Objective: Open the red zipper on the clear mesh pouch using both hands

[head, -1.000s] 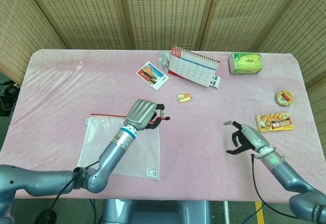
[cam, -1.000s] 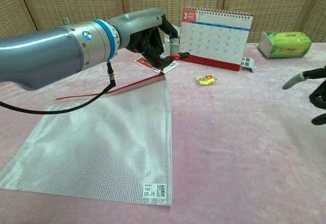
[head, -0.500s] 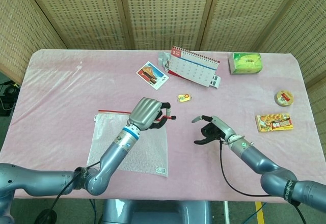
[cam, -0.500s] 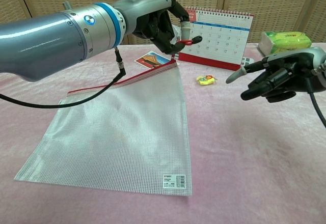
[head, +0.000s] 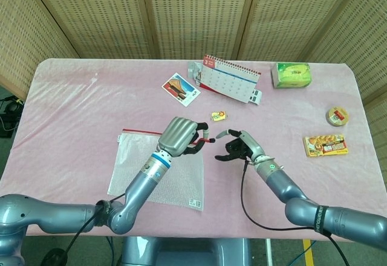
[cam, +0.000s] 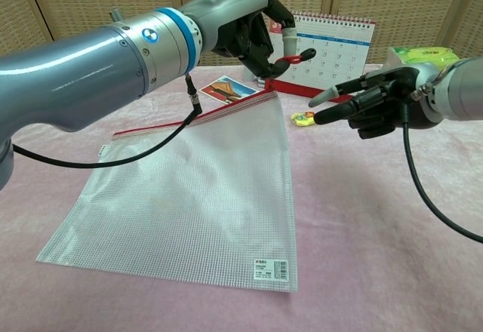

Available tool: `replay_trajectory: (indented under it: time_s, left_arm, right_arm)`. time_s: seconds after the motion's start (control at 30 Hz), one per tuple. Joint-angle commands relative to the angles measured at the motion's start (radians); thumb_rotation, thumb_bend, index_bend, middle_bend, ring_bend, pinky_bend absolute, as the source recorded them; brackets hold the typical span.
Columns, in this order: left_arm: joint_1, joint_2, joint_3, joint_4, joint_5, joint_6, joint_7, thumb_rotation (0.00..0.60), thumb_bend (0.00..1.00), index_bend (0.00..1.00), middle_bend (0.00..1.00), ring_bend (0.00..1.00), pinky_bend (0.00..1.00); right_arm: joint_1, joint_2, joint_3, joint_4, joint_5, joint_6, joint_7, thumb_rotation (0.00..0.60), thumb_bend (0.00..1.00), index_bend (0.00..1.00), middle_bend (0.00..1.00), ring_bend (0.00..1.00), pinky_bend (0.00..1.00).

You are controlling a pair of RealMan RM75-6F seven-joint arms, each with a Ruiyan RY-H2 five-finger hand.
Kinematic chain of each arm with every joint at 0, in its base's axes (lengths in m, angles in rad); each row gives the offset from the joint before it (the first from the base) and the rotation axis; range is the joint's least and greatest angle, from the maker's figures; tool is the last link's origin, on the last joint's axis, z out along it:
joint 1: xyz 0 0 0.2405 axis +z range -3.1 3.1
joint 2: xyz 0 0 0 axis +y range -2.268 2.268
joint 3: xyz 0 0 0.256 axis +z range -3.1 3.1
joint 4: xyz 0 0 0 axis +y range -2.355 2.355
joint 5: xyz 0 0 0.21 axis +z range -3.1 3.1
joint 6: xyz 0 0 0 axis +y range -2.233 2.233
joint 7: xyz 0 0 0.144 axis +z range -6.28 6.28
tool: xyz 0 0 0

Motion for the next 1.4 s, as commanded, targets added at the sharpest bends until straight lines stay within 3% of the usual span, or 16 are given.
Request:
replay_trajectory:
  time_s: [0.03, 0.47, 0.67, 1.4]
  left_arm:
    - [-0.007, -0.014, -0.008, 0.014, -0.001, 0.005, -0.002, 0.600, 0.86, 0.87, 1.00, 0.93, 1.00]
    - [-0.031, -0.067, -0.028, 0.057, -0.007, 0.019, -0.002, 0.600, 0.86, 0.87, 1.00, 0.93, 1.00]
    - [-0.032, -0.083, -0.035, 0.067, 0.001, 0.026, -0.017, 0.600, 0.86, 0.87, 1.00, 0.93, 1.00]
    - [-0.022, -0.089, -0.035, 0.073, 0.001, 0.005, -0.048, 0.600, 0.86, 0.87, 1.00, 0.93, 1.00]
  right_arm:
    - [0.037, -0.029, 0.006, -0.036, 0.090, 0.069, -0.063, 0.600, 0.00, 0.40, 0.94, 0.96, 1.00]
    - [0.053, -0.069, 0.044, -0.051, 0.172, 0.134, -0.151, 0.600, 0.00, 0.42, 0.94, 0.96, 1.00]
    - [0.051, -0.104, 0.068, -0.035, 0.200, 0.157, -0.172, 0.600, 0.01, 0.51, 0.94, 0.96, 1.00]
    - [0.010, -0.124, 0.109, -0.007, 0.198, 0.111, -0.212, 0.600, 0.49, 0.67, 0.96, 0.97, 1.00]
